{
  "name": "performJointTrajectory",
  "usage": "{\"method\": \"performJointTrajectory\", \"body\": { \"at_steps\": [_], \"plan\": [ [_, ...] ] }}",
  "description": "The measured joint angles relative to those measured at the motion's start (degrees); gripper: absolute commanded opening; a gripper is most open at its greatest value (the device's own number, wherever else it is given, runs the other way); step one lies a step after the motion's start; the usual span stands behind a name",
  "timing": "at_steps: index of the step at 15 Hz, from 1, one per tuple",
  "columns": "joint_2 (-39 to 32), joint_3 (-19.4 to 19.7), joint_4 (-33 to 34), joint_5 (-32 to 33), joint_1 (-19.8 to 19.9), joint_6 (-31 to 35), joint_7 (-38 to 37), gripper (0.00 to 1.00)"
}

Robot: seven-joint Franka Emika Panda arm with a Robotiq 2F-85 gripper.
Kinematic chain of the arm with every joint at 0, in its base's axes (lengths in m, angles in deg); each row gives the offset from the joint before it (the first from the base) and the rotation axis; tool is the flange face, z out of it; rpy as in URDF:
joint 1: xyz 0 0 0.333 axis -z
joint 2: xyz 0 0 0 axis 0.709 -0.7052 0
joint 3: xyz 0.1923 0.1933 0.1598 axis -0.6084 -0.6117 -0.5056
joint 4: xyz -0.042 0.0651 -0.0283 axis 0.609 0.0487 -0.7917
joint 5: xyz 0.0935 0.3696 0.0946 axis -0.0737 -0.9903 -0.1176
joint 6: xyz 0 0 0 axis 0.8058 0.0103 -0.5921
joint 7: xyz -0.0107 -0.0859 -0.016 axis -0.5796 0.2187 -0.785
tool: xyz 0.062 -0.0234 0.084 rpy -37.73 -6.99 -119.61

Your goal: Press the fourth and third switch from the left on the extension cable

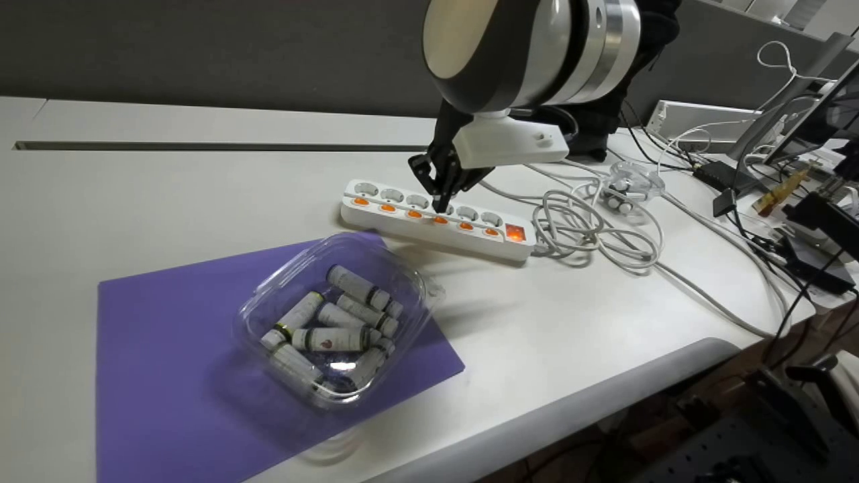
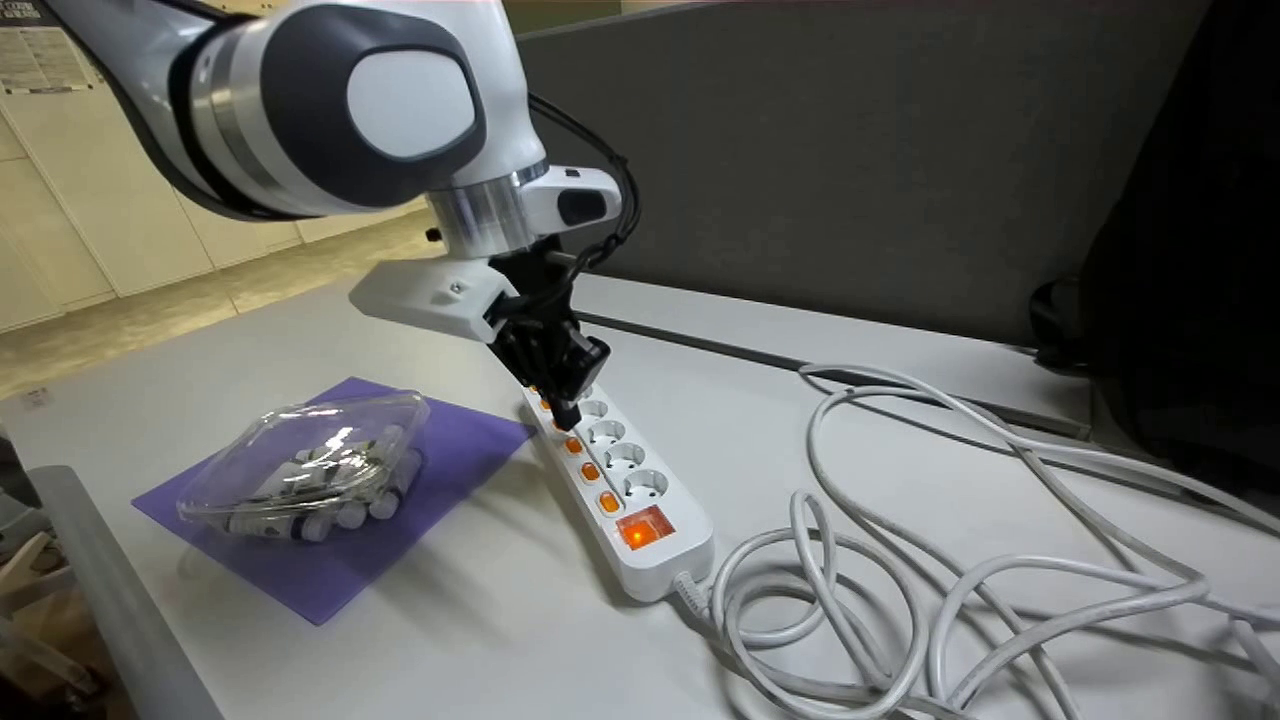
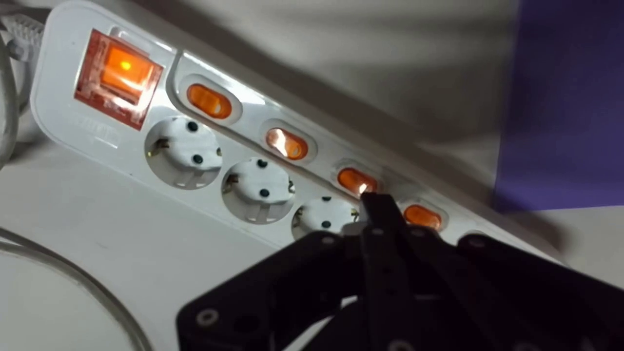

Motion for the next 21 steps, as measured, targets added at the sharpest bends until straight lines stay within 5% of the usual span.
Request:
{"method": "performJointTrajectory", "body": {
  "at_steps": [21],
  "plan": [
    [-2.69, -0.43, 2.47, -1.14, 0.56, -1.72, 0.8, 0.0]
  ]
}}
